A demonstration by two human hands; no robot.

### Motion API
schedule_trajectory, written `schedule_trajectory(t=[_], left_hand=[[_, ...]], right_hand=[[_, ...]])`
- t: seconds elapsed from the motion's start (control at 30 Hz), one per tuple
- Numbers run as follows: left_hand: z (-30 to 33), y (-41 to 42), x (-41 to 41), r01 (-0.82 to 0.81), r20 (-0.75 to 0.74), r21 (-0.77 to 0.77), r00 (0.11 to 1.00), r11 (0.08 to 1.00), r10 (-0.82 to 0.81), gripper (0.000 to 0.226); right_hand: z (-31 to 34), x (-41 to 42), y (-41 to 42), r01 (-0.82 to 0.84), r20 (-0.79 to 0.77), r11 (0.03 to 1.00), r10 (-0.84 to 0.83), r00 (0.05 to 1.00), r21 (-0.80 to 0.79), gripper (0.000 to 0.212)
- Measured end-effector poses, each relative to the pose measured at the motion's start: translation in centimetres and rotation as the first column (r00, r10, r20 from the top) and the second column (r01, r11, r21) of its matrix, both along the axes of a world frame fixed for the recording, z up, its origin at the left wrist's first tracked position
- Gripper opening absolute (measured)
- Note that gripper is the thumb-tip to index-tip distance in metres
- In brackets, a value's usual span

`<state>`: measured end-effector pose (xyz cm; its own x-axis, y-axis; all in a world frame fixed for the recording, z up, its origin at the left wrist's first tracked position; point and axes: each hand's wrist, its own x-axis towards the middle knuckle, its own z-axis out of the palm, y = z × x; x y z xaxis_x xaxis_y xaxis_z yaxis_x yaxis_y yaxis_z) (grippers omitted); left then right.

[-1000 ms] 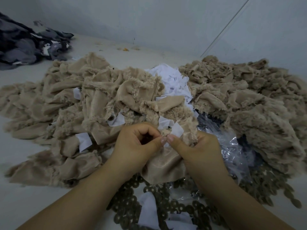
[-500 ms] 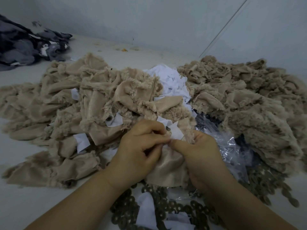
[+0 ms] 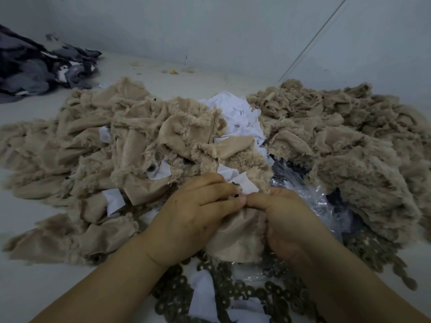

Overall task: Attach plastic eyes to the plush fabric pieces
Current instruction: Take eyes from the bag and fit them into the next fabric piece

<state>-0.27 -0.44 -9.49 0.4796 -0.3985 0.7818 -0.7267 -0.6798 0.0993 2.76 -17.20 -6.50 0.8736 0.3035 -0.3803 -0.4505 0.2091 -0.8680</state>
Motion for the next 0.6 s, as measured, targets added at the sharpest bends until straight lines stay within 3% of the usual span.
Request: schedule_trajectory(t=[0.23, 0.33, 0.43, 0.53, 0.6], left_hand=[[0.0, 0.0, -0.2, -0.036, 0.009, 0.021, 0.999, 0.999, 0.035, 0.021], [0.1, -0.1, -0.5, -0.061, -0.031, -0.043, 0.998, 0.997, 0.059, 0.021], [0.1, -0.3, -0.7, -0.067, -0.097, -0.039, 0.993, 0.997, 0.063, 0.026], [0.2, -0.2, -0.5, -0.087, -0.147, -0.071, 0.986, 0.994, 0.076, 0.024], [0.1, -0.1, -0.4, -0.116, -0.160, -0.092, 0.982, 0.989, 0.101, 0.020]], right_hand=[[0.4, -0.1, 0.1, 0.008, -0.019, 0.999, -0.008, 1.000, -0.036, 0.024], [0.4, -0.4, 0.3, 0.009, 0.168, 0.964, 0.037, 0.985, -0.264, 0.039], [0.1, -0.5, 0.1, 0.186, 0.488, 0.802, 0.145, 0.861, -0.567, 0.066], [0.0, -0.8, 0.2, 0.321, 0.703, 0.750, 0.259, 0.662, -0.578, 0.044], [-0.4, -0.9, 0.2, 0.295, 0.734, 0.795, 0.256, 0.629, -0.529, 0.027]])
